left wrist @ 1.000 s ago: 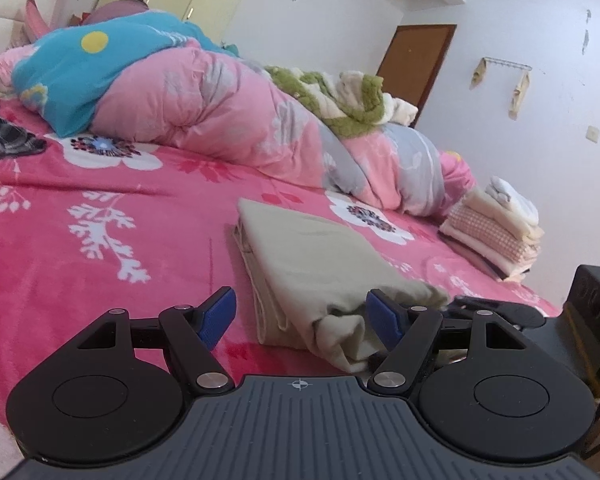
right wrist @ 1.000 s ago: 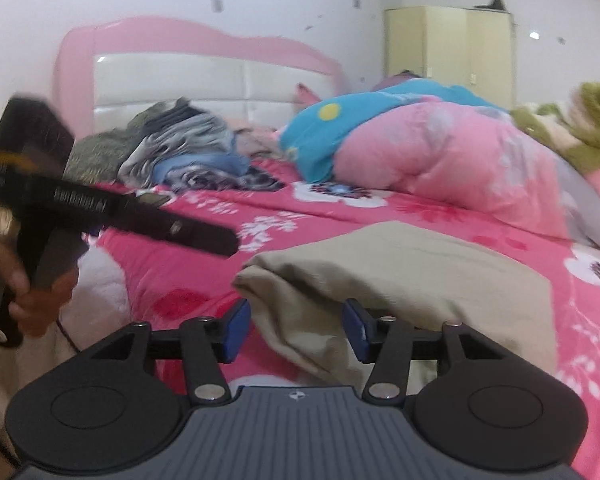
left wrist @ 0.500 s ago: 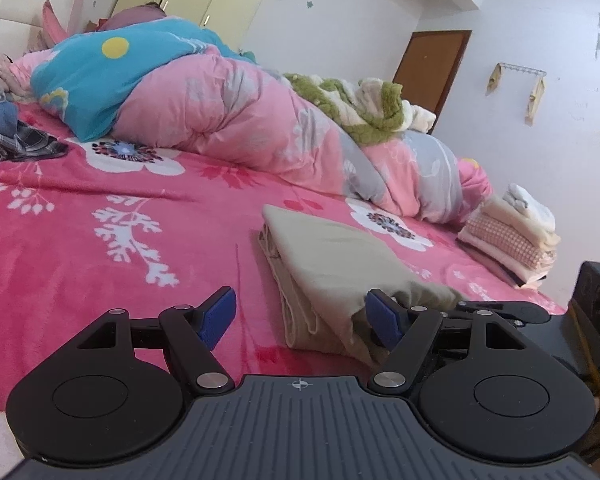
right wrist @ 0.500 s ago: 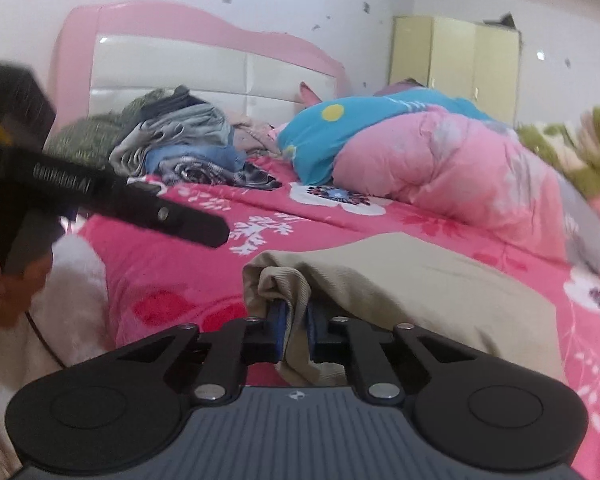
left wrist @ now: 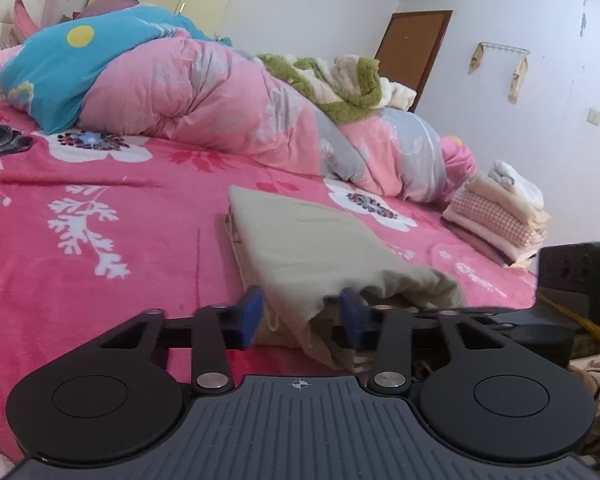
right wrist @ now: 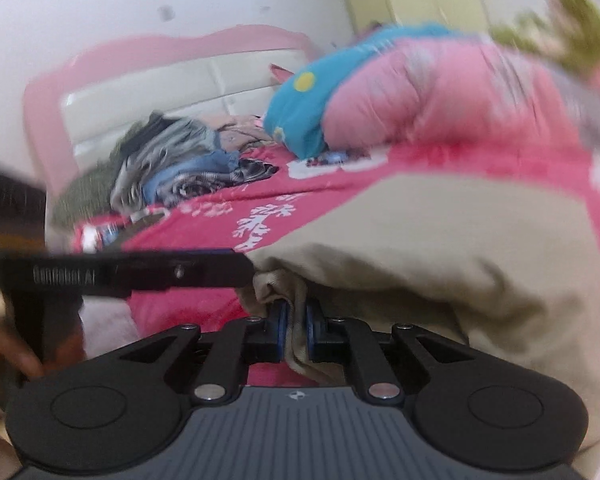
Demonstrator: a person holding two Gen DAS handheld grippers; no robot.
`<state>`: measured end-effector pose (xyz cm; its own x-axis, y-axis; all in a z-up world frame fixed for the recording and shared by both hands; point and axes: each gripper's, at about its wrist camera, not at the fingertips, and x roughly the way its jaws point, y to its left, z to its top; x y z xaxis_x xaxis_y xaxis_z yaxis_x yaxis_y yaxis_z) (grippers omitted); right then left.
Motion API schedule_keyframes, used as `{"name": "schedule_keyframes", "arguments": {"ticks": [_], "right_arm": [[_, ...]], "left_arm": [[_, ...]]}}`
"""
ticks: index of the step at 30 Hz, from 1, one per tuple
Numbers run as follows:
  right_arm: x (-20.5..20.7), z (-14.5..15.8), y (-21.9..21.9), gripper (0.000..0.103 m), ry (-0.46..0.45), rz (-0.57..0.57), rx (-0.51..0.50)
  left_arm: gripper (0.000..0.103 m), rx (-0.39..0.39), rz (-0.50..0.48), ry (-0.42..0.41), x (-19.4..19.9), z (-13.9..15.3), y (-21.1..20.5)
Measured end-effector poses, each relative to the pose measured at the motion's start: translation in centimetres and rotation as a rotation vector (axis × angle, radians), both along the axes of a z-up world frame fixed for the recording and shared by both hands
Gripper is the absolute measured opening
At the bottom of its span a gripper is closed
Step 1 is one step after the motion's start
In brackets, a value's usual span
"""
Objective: Fold clothes
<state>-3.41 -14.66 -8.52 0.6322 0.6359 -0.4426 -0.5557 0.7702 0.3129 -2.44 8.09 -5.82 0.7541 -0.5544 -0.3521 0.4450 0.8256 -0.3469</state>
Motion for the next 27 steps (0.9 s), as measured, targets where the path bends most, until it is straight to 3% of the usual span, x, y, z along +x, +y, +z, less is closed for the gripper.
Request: {"name": "schedule_keyframes", "arguments": {"ticks": [3,7,10,16,23,27], "right_arm": [[1.2,-0.4,-1.3,0.009,0.098,-0.021,0.118],[2.2,-0.2,-2.2,0.010,0.138,-0.021,0.209],[2.8,0.5,-1.6,0.010,0.111,0.007,0.173],[2.8,1.6,1.7,0.010,-0.003,0.028,-0.076],[0.7,1.4,4.5,0.010,-0.174,0.064,-0.264],[0.6,1.6,4.1,0.011,-0.163,0.053,-0.248]], "left_arm": [[0.014,-0.004,0.003,-0.013,-0.1,0.2,-0.3],[0.007,0.005,0.004,-0.036,-0.4,0.6,-0.6],[0.005,0.001,-0.007,-0.044,-0.5,0.7,-0.7],[0.002,-0.003,-0.034,-0.065,-0.7,0.9,-1.0],[0.003,-0.024,-0.025,-0.073,-0.9,1.2,-0.3],[0.008,-0.021,-0.027,-0.088,-1.0,1.7,0.0]]}}
